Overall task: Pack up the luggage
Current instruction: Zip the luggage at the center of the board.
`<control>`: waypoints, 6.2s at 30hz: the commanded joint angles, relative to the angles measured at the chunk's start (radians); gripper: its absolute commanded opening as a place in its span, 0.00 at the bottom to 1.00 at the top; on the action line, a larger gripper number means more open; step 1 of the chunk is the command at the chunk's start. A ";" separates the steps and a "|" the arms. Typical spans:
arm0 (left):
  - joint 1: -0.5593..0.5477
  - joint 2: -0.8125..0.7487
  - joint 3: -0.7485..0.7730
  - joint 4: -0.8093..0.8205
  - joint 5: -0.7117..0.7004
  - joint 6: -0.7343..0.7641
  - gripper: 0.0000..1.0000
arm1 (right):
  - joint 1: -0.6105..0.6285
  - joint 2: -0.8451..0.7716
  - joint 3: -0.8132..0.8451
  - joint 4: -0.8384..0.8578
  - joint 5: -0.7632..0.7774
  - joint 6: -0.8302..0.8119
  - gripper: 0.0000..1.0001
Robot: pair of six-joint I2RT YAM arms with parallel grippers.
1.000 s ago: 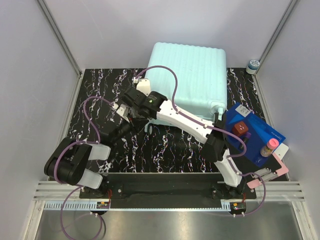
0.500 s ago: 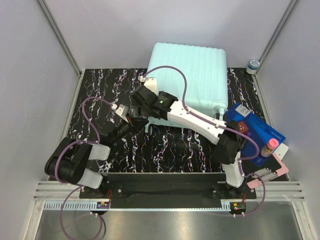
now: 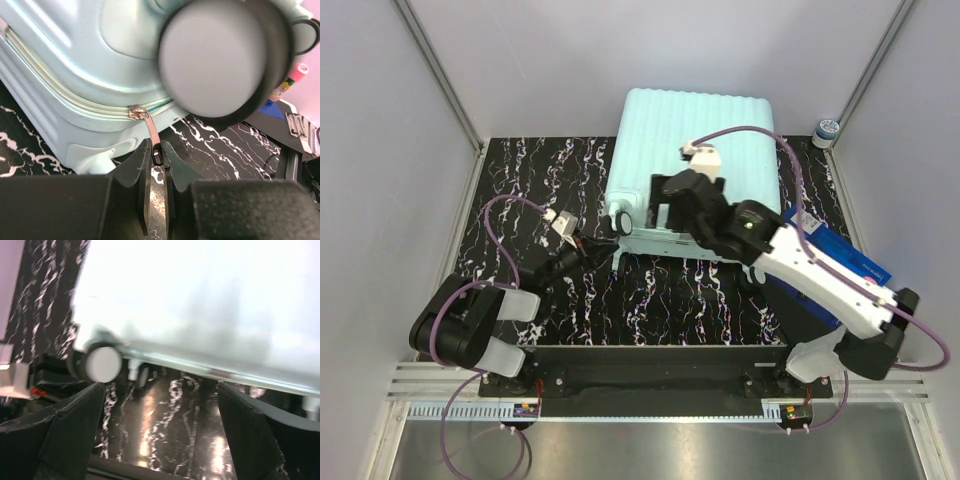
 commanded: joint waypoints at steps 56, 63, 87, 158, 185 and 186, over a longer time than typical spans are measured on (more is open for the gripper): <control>-0.028 -0.077 -0.062 0.134 -0.017 0.051 0.00 | -0.288 -0.166 -0.356 -0.042 -0.181 0.033 0.00; -0.030 -0.092 -0.066 0.113 -0.034 0.068 0.00 | -0.170 -0.090 -0.293 0.002 -0.150 0.069 0.00; -0.068 -0.104 -0.055 0.091 -0.071 0.096 0.00 | -0.027 0.089 -0.123 0.113 -0.170 0.101 0.00; 0.251 -0.166 0.329 -0.801 -0.261 0.354 0.72 | -0.073 -0.046 -0.236 0.150 -0.075 0.038 0.00; 0.291 0.018 0.500 -0.886 0.003 0.370 0.47 | -0.072 -0.034 -0.226 0.161 -0.101 0.039 0.00; 0.291 0.029 0.505 -0.889 0.011 0.370 0.45 | -0.073 -0.032 -0.226 0.162 -0.103 0.038 0.00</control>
